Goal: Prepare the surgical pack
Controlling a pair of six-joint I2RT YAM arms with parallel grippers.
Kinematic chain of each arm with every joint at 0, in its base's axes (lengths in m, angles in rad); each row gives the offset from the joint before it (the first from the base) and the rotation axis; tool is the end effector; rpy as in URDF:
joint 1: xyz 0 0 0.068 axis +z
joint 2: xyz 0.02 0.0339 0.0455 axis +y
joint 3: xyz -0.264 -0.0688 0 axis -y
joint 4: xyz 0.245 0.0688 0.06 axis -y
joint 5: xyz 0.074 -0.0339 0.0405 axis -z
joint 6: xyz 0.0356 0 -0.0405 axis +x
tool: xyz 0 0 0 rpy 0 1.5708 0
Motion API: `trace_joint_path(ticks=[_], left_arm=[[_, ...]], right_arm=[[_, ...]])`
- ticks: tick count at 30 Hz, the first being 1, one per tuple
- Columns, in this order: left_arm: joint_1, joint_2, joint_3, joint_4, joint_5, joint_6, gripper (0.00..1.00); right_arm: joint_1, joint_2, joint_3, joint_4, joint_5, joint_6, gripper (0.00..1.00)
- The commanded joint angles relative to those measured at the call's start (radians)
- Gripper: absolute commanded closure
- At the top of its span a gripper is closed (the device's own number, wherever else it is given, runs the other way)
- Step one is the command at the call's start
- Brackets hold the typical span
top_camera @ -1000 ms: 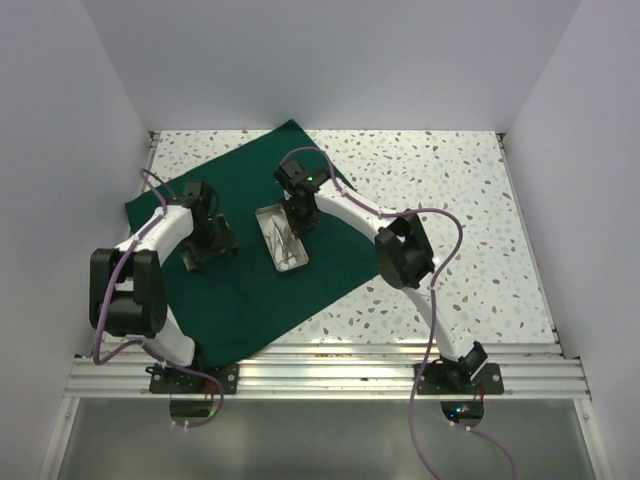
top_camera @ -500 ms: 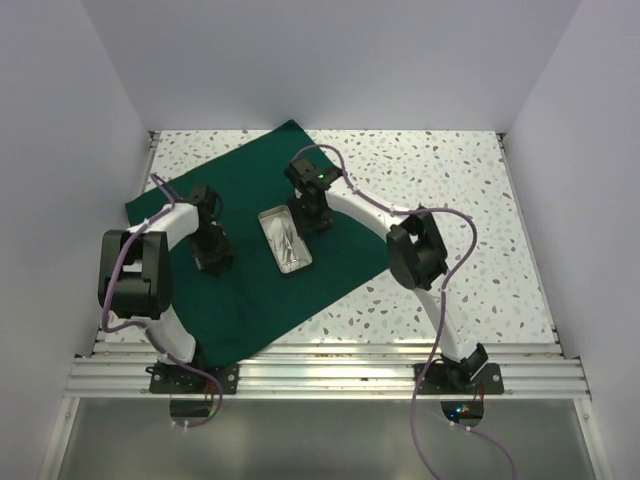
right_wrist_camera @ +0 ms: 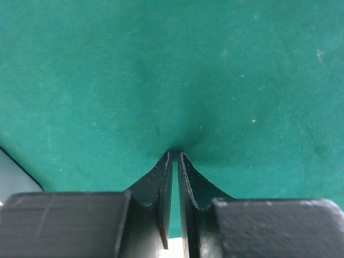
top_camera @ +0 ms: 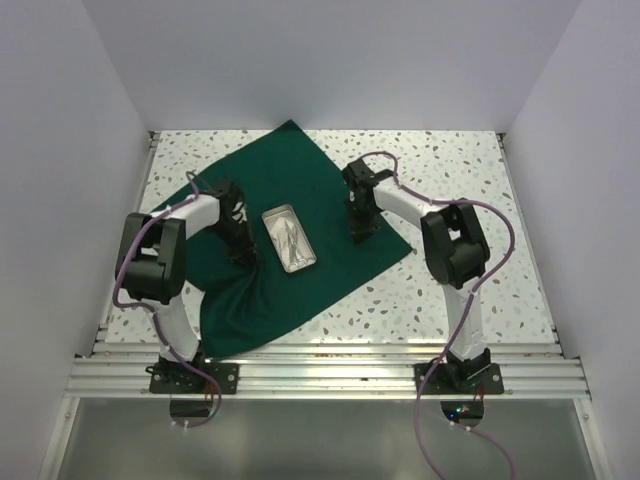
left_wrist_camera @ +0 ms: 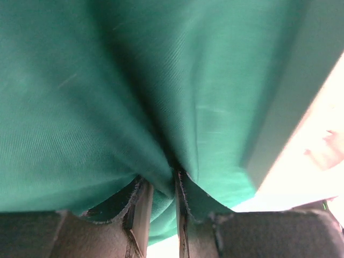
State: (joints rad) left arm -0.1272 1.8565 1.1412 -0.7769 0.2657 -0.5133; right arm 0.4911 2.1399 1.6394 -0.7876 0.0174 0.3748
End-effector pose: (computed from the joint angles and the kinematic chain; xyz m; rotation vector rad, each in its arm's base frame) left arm 0.3234 -0.0508 0.1434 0.5792 -3.0477 0.4319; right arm 0.3853 0.2053 0.1657 -0.1635 2.8693 0.1489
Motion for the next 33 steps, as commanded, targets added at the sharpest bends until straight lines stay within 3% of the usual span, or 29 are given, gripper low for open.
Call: trace_joint_path(ticks=[1,8,13,19,23,26,30,32,33], left_arm=[[-0.095,0.133,-0.012,0.126,0.047,-0.007,0.74],[-0.132,0.21,0.09,0.133,0.122,-0.047,0.73],[-0.143,0.251,0.153,0.114,0.141,-0.048,0.71],[-0.155,0.207,0.17,0.099,0.109,-0.041,0.52],[-0.153,0.068,0.121,0.087,0.037,-0.008,0.43],[-0.128,-0.006,0.082,0.071,-0.031,-0.001,0.41],[0.013,-0.052,0.017,0.11,-0.023,-0.002,0.41],[0.061,-0.063,0.017,0.123,-0.019,0.012,0.41],[0.093,-0.062,0.028,0.128,-0.022,0.019,0.41]], right_arm=[[-0.003,-0.028,-0.024,0.077,-0.016,0.01,0.9],[-0.147,-0.002,-0.125,0.108,-0.014,0.035,0.91],[-0.27,0.052,-0.096,0.059,0.057,-0.005,0.9],[-0.396,0.107,-0.021,0.004,0.191,-0.074,0.88],[-0.448,0.124,0.034,-0.027,0.227,-0.114,0.87],[-0.456,0.135,0.088,-0.051,0.251,-0.132,0.87],[-0.45,0.109,0.123,-0.065,0.175,-0.125,0.83],[-0.419,0.066,0.097,-0.047,0.116,-0.113,0.79],[-0.404,0.014,0.083,-0.036,0.09,-0.105,0.71]])
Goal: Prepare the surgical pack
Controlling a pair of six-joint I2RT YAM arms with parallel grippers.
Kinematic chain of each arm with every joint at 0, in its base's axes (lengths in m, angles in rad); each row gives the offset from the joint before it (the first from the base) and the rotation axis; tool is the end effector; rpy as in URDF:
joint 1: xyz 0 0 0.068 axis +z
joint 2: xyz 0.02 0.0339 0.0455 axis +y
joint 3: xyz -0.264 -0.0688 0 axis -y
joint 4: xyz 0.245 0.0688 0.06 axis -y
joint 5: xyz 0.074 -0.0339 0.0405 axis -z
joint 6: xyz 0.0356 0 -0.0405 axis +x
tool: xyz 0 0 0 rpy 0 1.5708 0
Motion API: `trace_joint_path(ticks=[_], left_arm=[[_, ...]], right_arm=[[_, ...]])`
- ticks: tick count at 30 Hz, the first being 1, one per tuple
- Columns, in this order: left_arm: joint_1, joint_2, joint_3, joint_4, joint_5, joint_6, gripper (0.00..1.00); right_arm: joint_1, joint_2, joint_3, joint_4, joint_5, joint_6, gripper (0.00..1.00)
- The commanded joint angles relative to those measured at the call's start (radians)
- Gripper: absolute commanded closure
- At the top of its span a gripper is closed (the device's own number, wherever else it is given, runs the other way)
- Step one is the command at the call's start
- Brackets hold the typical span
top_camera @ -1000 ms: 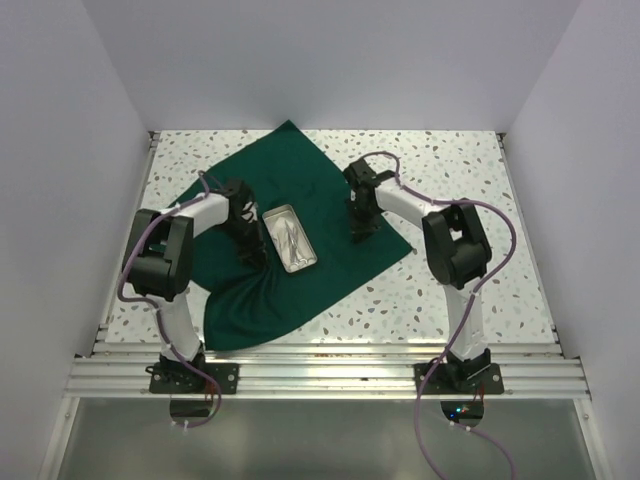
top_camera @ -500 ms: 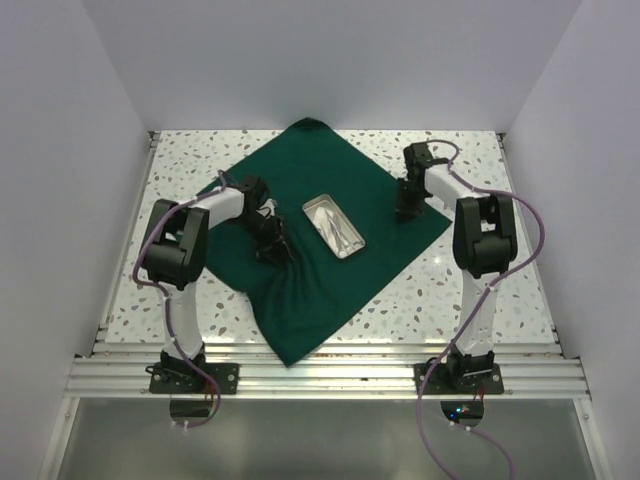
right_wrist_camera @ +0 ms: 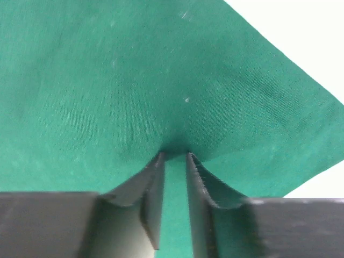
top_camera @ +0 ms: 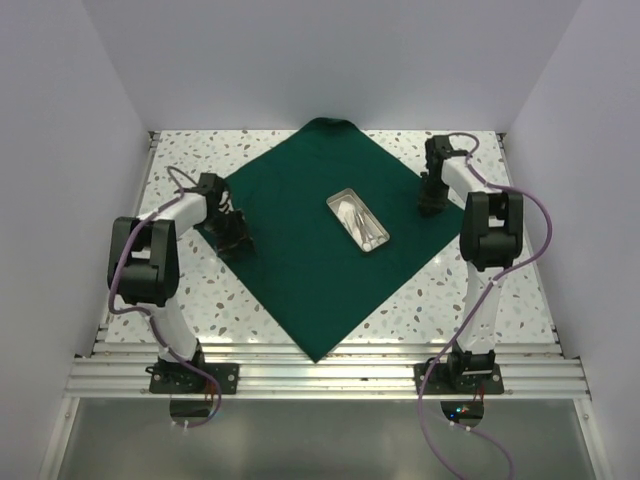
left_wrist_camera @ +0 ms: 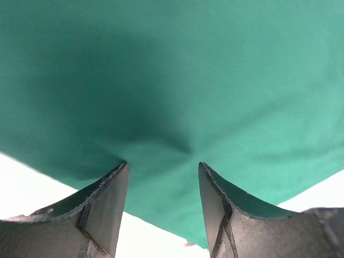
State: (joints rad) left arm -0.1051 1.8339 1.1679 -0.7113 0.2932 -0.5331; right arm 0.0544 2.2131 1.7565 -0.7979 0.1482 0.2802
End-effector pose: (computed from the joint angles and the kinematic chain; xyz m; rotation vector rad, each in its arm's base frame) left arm 0.3362 -0.0458 0.1582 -0.5966 2.9481 -0.5132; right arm 0.4581 0.0197 0.1669 0.3487 2.7811 -0.1307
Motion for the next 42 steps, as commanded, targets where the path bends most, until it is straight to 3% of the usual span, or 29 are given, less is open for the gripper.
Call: trace_joint_path(ticks=[1,4,11,16,20,22,32,42], left_arm=[[0.08,-0.036,0.015,0.062,-0.051,0.047,0.41],[0.09,0.008,0.068,0.062,-0.039,0.062,0.41],[0.09,0.106,0.047,0.153,0.034,0.018,0.41],[0.09,0.101,-0.016,0.174,0.043,0.013,0.42],[0.09,0.062,-0.096,0.191,0.041,0.012,0.42],[0.09,0.042,-0.131,0.193,0.038,0.013,0.42],[0.09,-0.025,-0.146,0.136,-0.054,0.061,0.41],[0.09,-0.053,-0.022,0.043,-0.164,0.114,0.41]], right_arm=[[0.063,-0.084,-0.051,-0.011,-0.074,0.0,0.66],[0.119,-0.148,-0.042,0.006,-0.145,0.019,0.49],[0.136,-0.125,0.041,-0.058,-0.285,0.016,0.46],[0.136,-0.133,-0.035,-0.038,-0.276,0.011,0.53],[0.139,-0.144,-0.06,-0.037,-0.251,-0.016,0.74],[0.14,-0.15,-0.097,-0.029,-0.253,-0.016,0.8],[0.228,-0.187,-0.247,0.045,-0.354,0.043,0.88],[0.426,-0.19,-0.2,0.121,-0.444,0.198,0.88]])
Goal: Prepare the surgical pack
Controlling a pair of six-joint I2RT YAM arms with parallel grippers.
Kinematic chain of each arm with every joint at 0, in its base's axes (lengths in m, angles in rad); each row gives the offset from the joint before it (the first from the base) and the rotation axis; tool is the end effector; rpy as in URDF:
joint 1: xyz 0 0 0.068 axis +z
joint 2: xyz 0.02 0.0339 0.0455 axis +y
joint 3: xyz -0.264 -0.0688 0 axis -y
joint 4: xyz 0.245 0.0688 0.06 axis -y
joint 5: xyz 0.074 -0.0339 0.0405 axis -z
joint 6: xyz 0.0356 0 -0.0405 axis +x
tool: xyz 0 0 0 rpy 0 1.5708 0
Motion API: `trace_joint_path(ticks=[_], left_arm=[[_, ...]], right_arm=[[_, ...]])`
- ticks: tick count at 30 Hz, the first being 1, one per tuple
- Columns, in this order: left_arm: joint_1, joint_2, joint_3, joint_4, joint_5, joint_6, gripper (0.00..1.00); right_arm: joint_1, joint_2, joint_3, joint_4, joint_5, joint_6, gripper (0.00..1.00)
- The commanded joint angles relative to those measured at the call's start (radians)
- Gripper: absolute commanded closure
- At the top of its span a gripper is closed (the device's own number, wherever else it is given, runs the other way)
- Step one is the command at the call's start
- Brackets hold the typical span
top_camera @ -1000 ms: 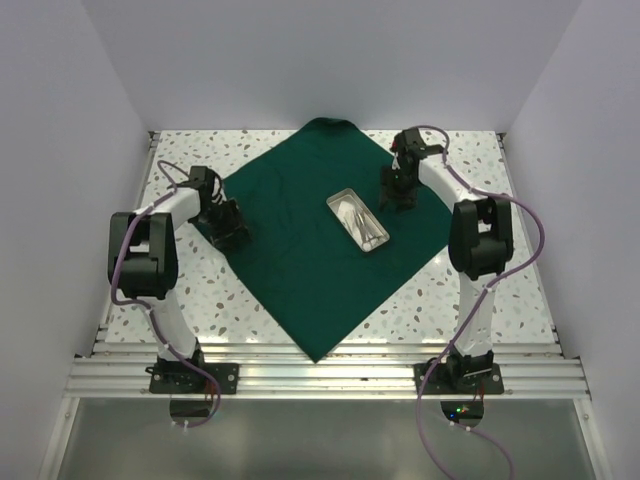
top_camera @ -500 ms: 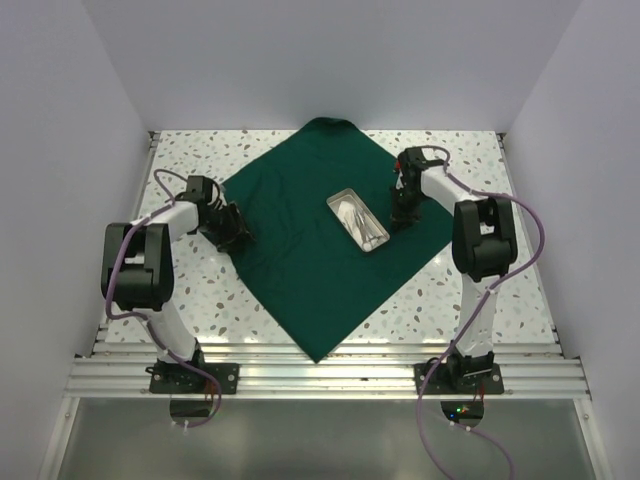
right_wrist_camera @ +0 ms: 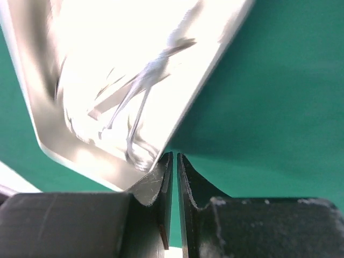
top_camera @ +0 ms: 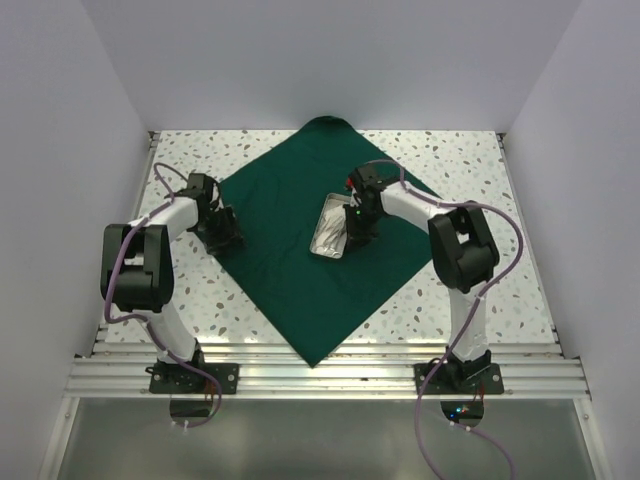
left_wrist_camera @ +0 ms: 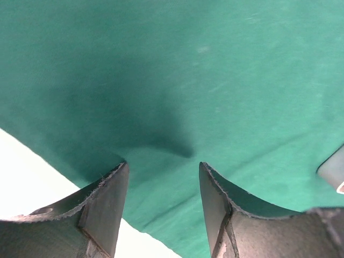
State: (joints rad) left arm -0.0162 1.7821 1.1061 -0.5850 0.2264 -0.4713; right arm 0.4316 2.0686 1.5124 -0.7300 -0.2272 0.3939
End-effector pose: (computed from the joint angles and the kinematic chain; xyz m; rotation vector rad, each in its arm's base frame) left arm 0.3370 -0.0135 0.1616 -0.5969 2.8033 -0.4242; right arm 0.3748 0.1814 0.1628 -0.1033 2.9332 0.4753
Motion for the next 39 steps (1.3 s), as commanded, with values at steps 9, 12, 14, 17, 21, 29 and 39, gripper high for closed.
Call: trace_joint_path(ticks=[9,12,14,17,21,29,39], left_arm=[[0.001,-0.041,0.055,-0.113,-0.073,0.053,0.4],[0.001,-0.065,0.057,-0.111,-0.021,0.04,0.41],[-0.001,-0.075,0.051,-0.095,0.06,0.025,0.46],[-0.011,-0.089,0.034,-0.047,0.138,-0.026,0.53],[-0.057,-0.053,0.067,-0.006,0.172,-0.076,0.58],[-0.172,0.126,0.242,-0.005,0.217,-0.164,0.6],[-0.195,0.252,0.402,-0.131,0.086,-0.194,0.56]], right_arm=[[0.13,0.18,0.314,0.081,-0.167,0.197,0.83],[0.136,0.196,0.405,0.026,-0.198,0.18,0.8],[0.112,0.162,0.405,-0.017,-0.126,0.146,0.79],[0.041,0.082,0.367,-0.046,-0.046,0.086,0.79],[-0.062,0.042,0.357,-0.034,0.006,0.02,0.79],[-0.126,0.301,0.734,-0.173,0.055,-0.085,0.79],[-0.129,0.387,0.724,-0.117,0.026,-0.095,0.79]])
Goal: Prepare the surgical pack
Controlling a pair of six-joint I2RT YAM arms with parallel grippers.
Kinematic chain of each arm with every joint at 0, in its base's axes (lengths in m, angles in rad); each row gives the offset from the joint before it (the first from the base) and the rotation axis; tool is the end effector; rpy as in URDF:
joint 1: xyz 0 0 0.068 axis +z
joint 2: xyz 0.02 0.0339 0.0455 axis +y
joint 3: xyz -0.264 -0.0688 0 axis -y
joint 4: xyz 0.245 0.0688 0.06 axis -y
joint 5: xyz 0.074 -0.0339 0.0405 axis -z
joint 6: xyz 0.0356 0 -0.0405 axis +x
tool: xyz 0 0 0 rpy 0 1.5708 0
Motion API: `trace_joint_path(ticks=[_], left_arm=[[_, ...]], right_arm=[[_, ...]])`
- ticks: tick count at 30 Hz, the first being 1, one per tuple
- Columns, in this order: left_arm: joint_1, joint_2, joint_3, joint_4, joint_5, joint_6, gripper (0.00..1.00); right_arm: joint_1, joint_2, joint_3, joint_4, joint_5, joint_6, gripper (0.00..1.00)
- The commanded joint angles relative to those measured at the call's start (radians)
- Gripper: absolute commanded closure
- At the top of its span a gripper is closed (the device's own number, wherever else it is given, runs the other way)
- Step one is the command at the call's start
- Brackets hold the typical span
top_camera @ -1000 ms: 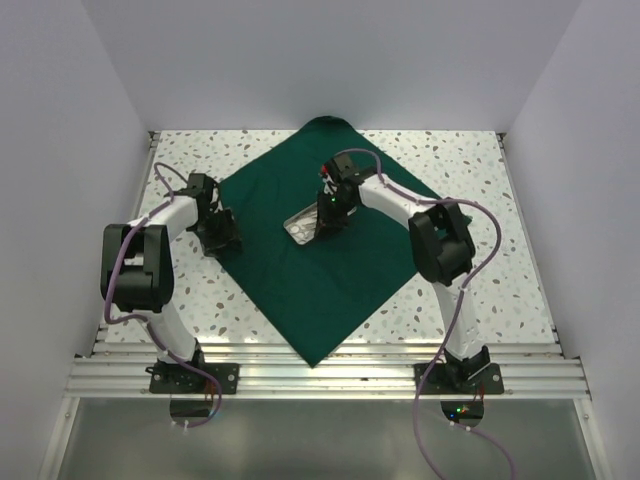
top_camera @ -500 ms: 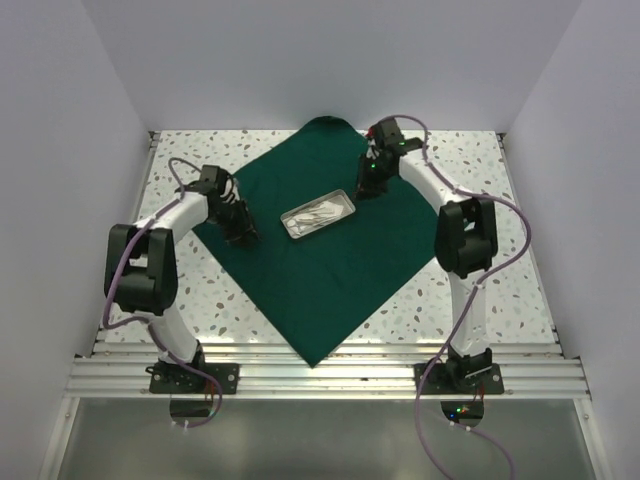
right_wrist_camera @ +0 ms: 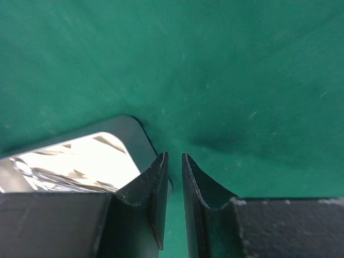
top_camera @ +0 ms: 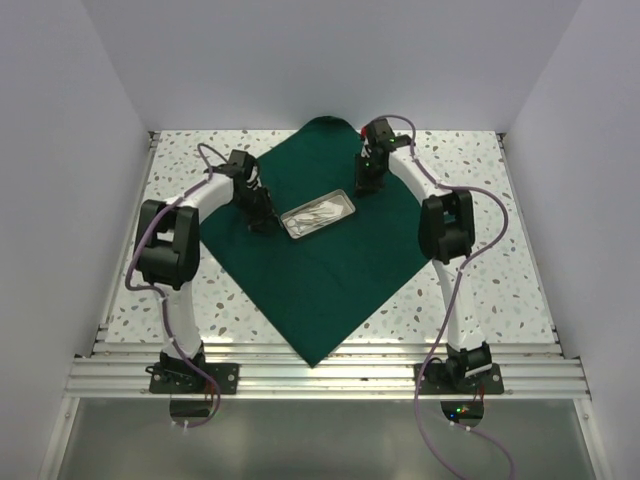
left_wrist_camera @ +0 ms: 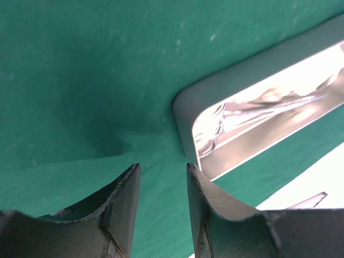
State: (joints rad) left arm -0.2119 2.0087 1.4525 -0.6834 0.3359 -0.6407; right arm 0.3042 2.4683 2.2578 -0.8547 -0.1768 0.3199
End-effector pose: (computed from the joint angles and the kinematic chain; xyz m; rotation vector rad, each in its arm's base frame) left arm 0.3951 -0.0970 0.1724 -0.5384 2.8599 -0.6501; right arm 0.5051 0.1651 0.1902 -0.0403 2.6807 0.4387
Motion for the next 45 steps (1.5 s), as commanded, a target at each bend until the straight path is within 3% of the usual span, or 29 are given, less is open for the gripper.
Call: trace_joint_path(ticks=[1,14,23,33,45], left_arm=[[-0.001,0.035,0.065,-0.031,-0.012,-0.025,0.56],[-0.018,0.151,0.219,-0.038,0.04,-0.016,0.57],[-0.018,0.136,0.203,-0.047,0.018,-0.002,0.55],[0.003,0.099,0.172,-0.056,-0.023,0.019,0.51],[0.078,-0.074,0.071,-0.071,-0.07,0.101,0.5]], right_arm=[[-0.002,-0.015,-0.042,0.012,-0.03,-0.019,0.79],[0.022,-0.261,-0.437,0.154,-0.11,0.038,0.8],[0.052,-0.382,-0.636,0.216,-0.15,0.064,0.81],[0.058,-0.407,-0.624,0.181,-0.11,0.035,0.8],[0.036,-0.393,-0.505,0.094,0.006,-0.051,0.76]])
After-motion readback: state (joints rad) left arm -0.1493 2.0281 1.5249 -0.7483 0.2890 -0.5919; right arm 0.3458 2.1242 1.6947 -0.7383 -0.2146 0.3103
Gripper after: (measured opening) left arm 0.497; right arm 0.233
